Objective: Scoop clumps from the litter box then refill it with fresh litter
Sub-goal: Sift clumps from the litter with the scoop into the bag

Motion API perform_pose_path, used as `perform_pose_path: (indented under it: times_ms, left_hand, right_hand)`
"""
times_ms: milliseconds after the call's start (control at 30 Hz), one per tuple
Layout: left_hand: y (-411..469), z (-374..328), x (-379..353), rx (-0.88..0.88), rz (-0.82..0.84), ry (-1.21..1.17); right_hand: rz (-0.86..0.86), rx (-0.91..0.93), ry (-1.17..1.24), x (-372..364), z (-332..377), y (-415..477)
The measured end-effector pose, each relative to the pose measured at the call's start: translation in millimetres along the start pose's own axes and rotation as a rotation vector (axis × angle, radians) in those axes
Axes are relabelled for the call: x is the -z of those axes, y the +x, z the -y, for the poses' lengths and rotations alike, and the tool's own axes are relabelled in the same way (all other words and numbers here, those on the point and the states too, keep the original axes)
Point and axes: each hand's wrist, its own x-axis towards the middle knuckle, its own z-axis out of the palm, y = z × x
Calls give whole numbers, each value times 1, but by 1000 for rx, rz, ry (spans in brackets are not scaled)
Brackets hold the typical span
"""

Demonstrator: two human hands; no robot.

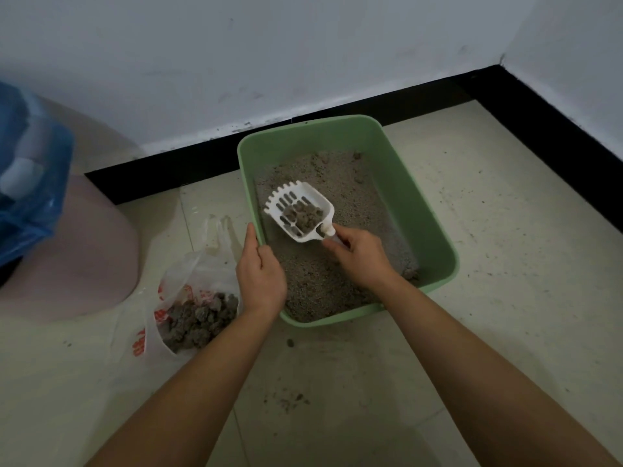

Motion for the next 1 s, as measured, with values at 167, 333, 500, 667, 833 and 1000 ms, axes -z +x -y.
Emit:
perform_pose_path:
  times_ms: [167, 333, 500, 667, 833, 1000]
  left_hand:
    - [-1, -1, 0, -7, 10, 1]
    - [-2, -3, 0, 11, 18, -13]
    - [1, 2, 0, 1, -3, 9]
    - [1, 2, 0, -20, 0, 3]
    - [0, 0, -2, -11, -18, -19]
    - [3, 3, 2, -45, 5, 84]
  right_hand:
    - [4, -13, 30, 0, 2, -2]
    - [10, -39, 57, 2, 5, -5]
    - [27, -44, 52, 3, 8, -6]
    - [34, -65, 51, 4, 10, -6]
    - [39, -73, 48, 5, 15, -6]
    - [38, -83, 43, 7, 25, -9]
